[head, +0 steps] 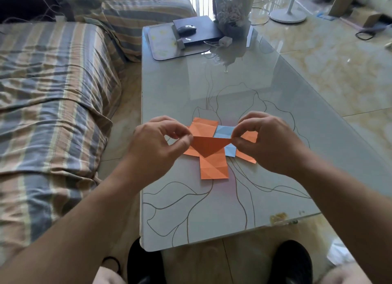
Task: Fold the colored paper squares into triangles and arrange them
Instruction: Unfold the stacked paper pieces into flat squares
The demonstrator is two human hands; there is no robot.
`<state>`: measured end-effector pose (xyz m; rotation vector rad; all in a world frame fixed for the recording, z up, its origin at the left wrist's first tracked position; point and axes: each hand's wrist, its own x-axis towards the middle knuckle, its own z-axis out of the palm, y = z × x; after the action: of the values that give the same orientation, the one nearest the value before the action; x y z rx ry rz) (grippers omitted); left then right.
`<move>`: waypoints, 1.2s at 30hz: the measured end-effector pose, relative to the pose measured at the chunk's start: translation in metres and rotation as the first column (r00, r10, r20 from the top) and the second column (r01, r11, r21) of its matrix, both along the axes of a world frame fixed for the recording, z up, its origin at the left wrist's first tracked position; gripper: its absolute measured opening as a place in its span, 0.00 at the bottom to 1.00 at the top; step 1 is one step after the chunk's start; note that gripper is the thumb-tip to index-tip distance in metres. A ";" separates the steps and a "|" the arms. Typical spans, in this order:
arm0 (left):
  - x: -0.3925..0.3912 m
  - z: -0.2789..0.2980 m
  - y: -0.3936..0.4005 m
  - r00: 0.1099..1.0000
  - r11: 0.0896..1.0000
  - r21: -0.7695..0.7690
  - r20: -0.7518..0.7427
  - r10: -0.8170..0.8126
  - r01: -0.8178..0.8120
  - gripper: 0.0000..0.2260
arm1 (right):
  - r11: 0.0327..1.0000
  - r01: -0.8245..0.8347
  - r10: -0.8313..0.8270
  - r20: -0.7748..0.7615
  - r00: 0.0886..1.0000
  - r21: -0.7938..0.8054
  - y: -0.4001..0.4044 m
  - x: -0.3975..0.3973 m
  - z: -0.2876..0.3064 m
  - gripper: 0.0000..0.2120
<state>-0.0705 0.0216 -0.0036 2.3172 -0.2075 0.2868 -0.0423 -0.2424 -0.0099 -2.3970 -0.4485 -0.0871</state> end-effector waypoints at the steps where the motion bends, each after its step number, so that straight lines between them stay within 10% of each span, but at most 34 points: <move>1: 0.001 -0.001 0.000 1.000 1.000 0.015 -0.003 0.002 -0.002 0.03 | 0.999 -0.006 0.006 -0.019 1.000 -0.036 -0.001 0.001 0.000 0.06; 5: 0.001 -0.002 0.001 0.999 0.997 0.076 -0.053 0.008 -0.004 0.05 | 0.975 0.011 -0.033 -0.093 0.995 -0.223 -0.006 0.001 0.000 0.08; 12: -0.008 -0.005 -0.018 0.994 0.976 0.193 -0.056 -0.092 0.101 0.03 | 0.987 -0.157 0.158 0.010 0.987 -0.037 0.021 -0.013 -0.004 0.09; 16: -0.010 -0.006 -0.024 0.966 0.983 -0.139 -0.213 -0.144 0.116 0.02 | 0.981 -0.196 0.196 0.000 0.981 0.008 0.028 -0.016 -0.007 0.02; 22: -0.009 -0.009 -0.029 0.914 0.814 -0.580 -0.334 -0.231 -0.006 0.09 | 0.816 0.072 0.175 -0.363 0.915 0.574 0.028 -0.014 0.003 0.05; 36: -0.014 -0.010 -0.032 0.917 0.915 -0.396 -0.332 -0.219 0.075 0.03 | 0.810 0.062 0.187 -0.357 0.915 0.583 0.034 -0.015 0.002 0.02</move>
<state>-0.0848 -0.0104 -0.0135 1.9133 -0.1252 -0.1816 -0.0570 -0.2087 -0.0078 -1.7187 -0.2539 0.2628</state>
